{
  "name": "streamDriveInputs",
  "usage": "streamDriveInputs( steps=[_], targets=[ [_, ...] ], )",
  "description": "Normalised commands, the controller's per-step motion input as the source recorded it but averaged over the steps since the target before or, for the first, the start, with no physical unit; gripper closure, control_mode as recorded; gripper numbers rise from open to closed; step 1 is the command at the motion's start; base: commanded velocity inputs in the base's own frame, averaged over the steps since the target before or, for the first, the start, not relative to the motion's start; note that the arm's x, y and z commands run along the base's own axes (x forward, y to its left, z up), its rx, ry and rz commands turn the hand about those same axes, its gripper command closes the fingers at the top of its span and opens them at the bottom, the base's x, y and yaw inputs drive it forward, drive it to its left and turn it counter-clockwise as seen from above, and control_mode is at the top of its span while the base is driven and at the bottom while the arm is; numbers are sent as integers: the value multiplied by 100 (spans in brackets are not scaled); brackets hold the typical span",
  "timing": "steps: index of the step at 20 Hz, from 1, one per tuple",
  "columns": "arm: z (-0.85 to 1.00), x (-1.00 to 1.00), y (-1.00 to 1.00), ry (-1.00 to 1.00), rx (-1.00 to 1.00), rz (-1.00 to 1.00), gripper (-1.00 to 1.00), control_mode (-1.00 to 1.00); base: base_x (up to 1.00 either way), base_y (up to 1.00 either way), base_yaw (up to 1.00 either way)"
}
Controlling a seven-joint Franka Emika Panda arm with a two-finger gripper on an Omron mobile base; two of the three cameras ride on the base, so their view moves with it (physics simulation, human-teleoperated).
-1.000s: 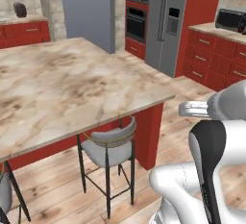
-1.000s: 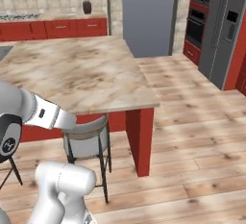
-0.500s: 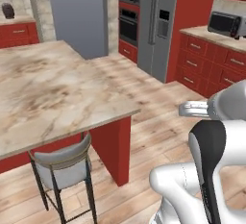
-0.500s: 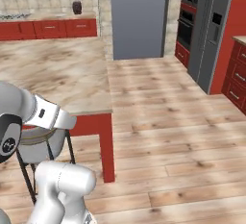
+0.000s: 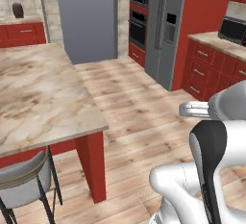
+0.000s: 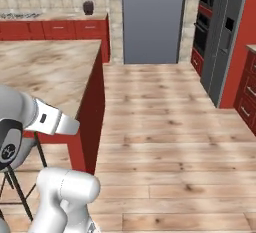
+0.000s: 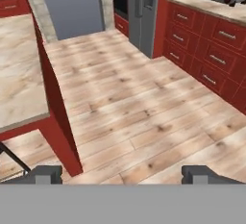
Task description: Move the hot dog bun to the plate on the dining table and place the condiment next to that plate. Then navigate to the fridge and take the sausage and place it on the plate as well.
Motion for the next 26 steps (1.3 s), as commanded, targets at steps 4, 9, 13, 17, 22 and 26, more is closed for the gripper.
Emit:
streamDriveInputs(
  steps=[4, 9, 13, 17, 22, 26],
  targets=[
    [0, 0, 0, 0, 0, 0, -100, 100, 74, -78, 35],
    [0, 0, 0, 0, 0, 0, -100, 100, 95, -75, 31],
    [0, 0, 0, 0, 0, 0, -100, 100, 100, -71, 30],
    [0, 0, 0, 0, 0, 0, -100, 100, 100, -64, 32],
    [0, 0, 0, 0, 0, 0, -100, 100, 100, -67, 32],
    [0, 0, 0, 0, 0, 0, -100, 100, 100, -69, 33]
  ],
)
